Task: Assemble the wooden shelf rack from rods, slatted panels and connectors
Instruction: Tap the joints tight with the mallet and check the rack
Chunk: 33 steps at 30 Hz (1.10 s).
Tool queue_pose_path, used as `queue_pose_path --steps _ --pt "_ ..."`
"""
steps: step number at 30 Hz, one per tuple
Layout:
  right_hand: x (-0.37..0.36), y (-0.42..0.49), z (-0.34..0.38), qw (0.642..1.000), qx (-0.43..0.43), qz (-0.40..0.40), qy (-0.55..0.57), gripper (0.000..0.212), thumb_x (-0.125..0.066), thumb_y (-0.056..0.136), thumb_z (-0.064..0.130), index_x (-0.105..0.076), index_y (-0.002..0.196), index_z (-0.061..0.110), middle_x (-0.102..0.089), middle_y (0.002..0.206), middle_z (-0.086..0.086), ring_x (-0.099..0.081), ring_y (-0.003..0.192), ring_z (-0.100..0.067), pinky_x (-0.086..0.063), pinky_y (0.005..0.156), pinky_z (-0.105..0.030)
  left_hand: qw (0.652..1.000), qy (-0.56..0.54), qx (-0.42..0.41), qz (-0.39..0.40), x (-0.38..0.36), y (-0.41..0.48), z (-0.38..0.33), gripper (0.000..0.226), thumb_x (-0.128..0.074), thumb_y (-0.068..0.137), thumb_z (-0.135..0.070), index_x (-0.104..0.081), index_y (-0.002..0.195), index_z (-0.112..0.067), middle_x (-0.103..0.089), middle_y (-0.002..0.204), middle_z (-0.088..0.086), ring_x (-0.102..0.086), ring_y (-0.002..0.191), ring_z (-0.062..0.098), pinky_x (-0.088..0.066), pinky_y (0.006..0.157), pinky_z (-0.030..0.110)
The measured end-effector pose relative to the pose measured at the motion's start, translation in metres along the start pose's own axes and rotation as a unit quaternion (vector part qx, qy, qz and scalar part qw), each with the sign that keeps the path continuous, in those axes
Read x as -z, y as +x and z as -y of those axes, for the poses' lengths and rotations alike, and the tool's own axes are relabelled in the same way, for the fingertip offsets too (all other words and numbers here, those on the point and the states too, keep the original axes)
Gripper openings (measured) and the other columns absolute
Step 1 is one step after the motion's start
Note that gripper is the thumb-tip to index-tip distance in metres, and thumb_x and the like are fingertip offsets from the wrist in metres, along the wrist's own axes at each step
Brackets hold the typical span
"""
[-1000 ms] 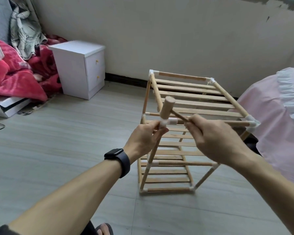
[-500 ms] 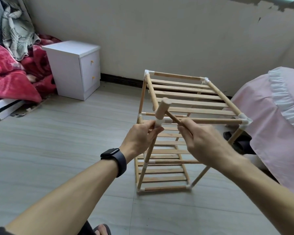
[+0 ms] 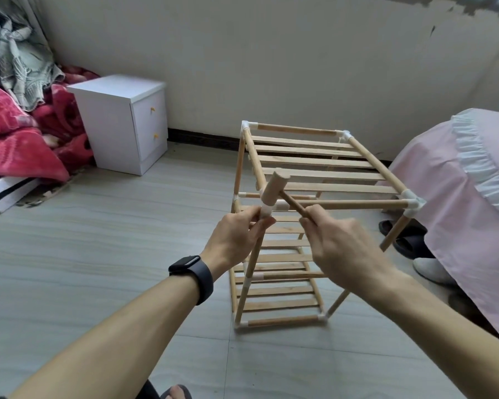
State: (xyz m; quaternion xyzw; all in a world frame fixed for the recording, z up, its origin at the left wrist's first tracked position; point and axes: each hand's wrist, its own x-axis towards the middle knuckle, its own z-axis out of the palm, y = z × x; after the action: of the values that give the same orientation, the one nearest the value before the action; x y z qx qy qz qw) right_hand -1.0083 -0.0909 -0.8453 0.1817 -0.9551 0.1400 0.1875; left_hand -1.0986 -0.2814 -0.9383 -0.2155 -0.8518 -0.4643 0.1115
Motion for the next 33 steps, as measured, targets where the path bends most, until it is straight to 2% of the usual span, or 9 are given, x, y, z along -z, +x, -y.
queue_pose_path --steps 2,4,8,10,14,18,24,29,33 --pt "-0.003 0.000 -0.006 0.998 -0.030 0.031 0.036 0.020 -0.041 0.107 0.036 -0.057 0.103 0.025 -0.053 0.056 0.005 -0.053 0.047 -0.011 -0.038 0.039 -0.023 1.000 -0.003 -0.002 0.016 0.003 -0.001 0.000 0.027 -0.054 0.098 -0.049 -0.065 0.112 -0.028 -0.072 0.099 -0.013 -0.069 0.088 0.004 -0.051 0.070 0.011" --pt "-0.003 0.007 -0.013 0.986 -0.080 -0.019 0.146 0.015 -0.043 0.107 0.036 -0.057 0.105 0.030 -0.057 0.057 0.005 -0.050 0.042 -0.010 -0.037 0.037 -0.022 0.999 -0.002 -0.010 0.031 0.010 -0.001 0.003 0.032 -0.050 0.100 -0.055 -0.059 0.119 -0.031 -0.067 0.098 -0.019 -0.067 0.087 -0.002 -0.054 0.071 0.015" --pt "-0.019 0.012 -0.017 0.950 -0.176 -0.053 0.252 0.015 -0.042 0.107 0.040 -0.051 0.119 0.038 -0.066 0.078 -0.002 -0.064 0.066 -0.018 -0.055 0.058 -0.034 0.997 0.023 0.026 -0.065 0.033 0.025 0.006 0.036 -0.041 0.094 -0.034 -0.044 0.129 -0.028 -0.060 0.127 0.002 -0.059 0.101 0.010 -0.052 0.077 0.034" --pt "-0.034 0.014 -0.018 0.943 -0.193 -0.047 0.268 0.016 -0.039 0.107 0.045 -0.049 0.119 0.039 -0.063 0.086 0.002 -0.062 0.074 -0.014 -0.052 0.065 -0.033 0.984 0.162 0.011 -0.066 0.044 0.049 0.003 0.047 -0.045 0.098 -0.027 -0.037 0.143 -0.031 -0.043 0.149 0.006 -0.047 0.126 0.022 -0.049 0.092 0.043" --pt "-0.050 0.021 -0.028 0.939 -0.204 -0.075 0.267 0.020 -0.037 0.108 0.045 -0.052 0.115 0.033 -0.058 0.080 0.003 -0.053 0.062 -0.008 -0.041 0.058 -0.025 0.908 0.404 -0.078 0.083 0.052 0.087 -0.004 0.063 -0.049 0.099 -0.023 -0.022 0.154 -0.040 -0.007 0.168 0.001 -0.014 0.152 0.024 -0.024 0.120 0.049" --pt "-0.046 0.020 -0.048 0.938 -0.217 -0.106 0.247 0.024 -0.043 0.107 0.041 -0.060 0.114 0.026 -0.068 0.081 -0.001 -0.065 0.065 -0.014 -0.054 0.055 -0.029 0.893 0.417 -0.154 0.067 0.044 0.087 -0.008 0.043 -0.048 0.103 -0.028 -0.044 0.146 -0.026 -0.026 0.166 0.001 -0.023 0.153 0.024 -0.026 0.120 0.052" --pt "-0.044 0.020 -0.080 0.943 -0.234 -0.122 0.203 0.027 -0.041 0.106 0.047 -0.063 0.107 0.032 -0.072 0.082 0.001 -0.065 0.064 -0.012 -0.053 0.049 -0.028 0.900 0.377 -0.218 -0.006 0.037 0.059 -0.012 0.032 -0.062 0.094 -0.019 -0.065 0.127 -0.016 -0.062 0.138 0.011 -0.053 0.134 0.032 -0.045 0.108 0.052" --pt "-0.027 0.035 -0.097 0.948 -0.265 -0.094 0.148 0.027 -0.039 0.107 0.044 -0.064 0.103 0.035 -0.067 0.084 0.011 -0.065 0.082 -0.020 -0.045 0.061 -0.034 0.915 0.326 -0.237 0.026 0.026 0.041 -0.040 0.038 -0.046 0.098 -0.047 -0.065 0.122 -0.024 -0.066 0.125 -0.001 -0.053 0.126 0.018 -0.044 0.106 0.044" --pt "-0.012 0.046 -0.088 0.942 -0.301 -0.079 0.125 0.034 -0.036 0.108 0.031 -0.054 0.136 0.039 -0.068 0.105 0.001 -0.060 0.093 -0.026 -0.044 0.073 -0.035 0.934 0.300 -0.195 0.021 0.006 0.032 -0.052 0.043 -0.038 0.097 -0.062 -0.064 0.111 -0.031 -0.063 0.112 -0.009 -0.055 0.107 0.016 -0.040 0.097 0.039"
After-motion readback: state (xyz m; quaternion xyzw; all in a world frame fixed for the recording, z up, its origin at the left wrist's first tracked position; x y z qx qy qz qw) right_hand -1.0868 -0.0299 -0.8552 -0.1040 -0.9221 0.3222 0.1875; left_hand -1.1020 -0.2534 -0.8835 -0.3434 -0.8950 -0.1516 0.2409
